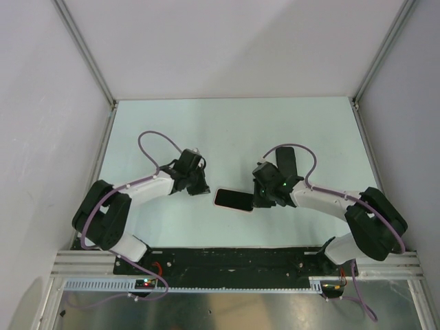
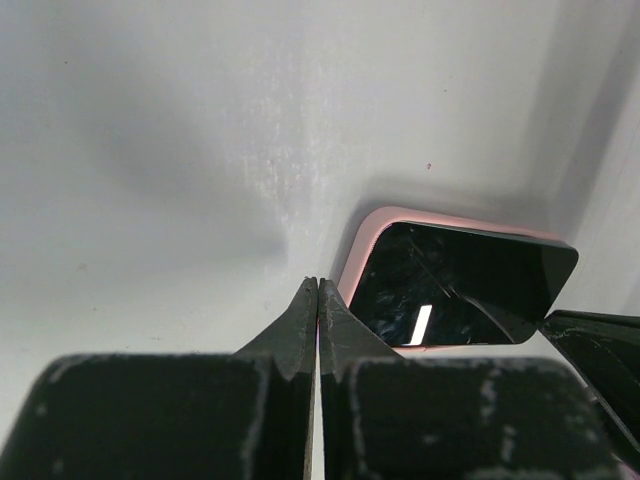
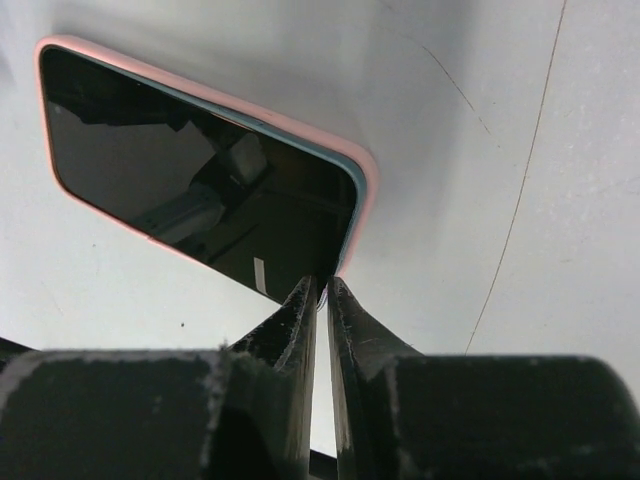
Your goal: Put the phone into the phone case
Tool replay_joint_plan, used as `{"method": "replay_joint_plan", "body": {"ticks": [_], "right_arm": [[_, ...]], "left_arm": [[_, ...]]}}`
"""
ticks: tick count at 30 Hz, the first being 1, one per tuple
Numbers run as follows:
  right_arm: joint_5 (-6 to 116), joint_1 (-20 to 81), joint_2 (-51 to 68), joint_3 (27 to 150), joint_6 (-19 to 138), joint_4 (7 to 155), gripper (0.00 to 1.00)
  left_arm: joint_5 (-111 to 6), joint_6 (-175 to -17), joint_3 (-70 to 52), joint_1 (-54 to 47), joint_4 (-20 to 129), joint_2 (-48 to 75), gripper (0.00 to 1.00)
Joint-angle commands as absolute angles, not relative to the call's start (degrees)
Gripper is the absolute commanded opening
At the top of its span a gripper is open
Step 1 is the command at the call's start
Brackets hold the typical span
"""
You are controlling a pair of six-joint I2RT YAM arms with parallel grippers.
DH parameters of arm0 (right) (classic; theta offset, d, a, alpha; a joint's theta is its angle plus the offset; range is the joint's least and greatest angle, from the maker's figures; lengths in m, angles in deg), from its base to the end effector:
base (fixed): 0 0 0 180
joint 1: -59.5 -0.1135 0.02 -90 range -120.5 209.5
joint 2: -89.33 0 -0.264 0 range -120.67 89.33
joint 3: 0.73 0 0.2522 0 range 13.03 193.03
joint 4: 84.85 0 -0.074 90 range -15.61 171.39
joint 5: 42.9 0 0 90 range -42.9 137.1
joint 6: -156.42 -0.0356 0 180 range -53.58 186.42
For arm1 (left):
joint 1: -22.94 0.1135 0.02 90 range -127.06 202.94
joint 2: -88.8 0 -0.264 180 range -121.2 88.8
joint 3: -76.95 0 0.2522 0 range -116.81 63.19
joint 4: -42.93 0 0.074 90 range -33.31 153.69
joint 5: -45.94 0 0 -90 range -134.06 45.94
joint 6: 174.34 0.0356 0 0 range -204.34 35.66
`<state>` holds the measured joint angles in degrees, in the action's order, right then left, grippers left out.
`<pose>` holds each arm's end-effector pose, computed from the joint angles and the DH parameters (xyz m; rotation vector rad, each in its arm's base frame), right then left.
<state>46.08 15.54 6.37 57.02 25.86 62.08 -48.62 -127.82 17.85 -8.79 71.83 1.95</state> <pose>0.1973 0.1894 0.1749 -0.0727 2.6764 0.4939 0.2442 -0.1543 0.1682 -0.2416 2.6593 -0.5723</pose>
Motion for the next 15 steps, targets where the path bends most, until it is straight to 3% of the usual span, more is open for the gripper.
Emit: {"method": "replay_joint_plan", "body": {"ticks": [1, 15], "right_arm": [[43.96, 14.89, 5.35, 57.06, 24.9, 63.02, 0.13], [41.09, 11.75, -1.61, 59.72, 26.01, 60.93, 0.09]], "left_arm": [[-49.01, -126.62, 15.99, -8.43, 71.11, 1.6, 0.0], [-49.16, -126.87, 16.29, -8.48, 71.16, 1.17, 0.0]]}}
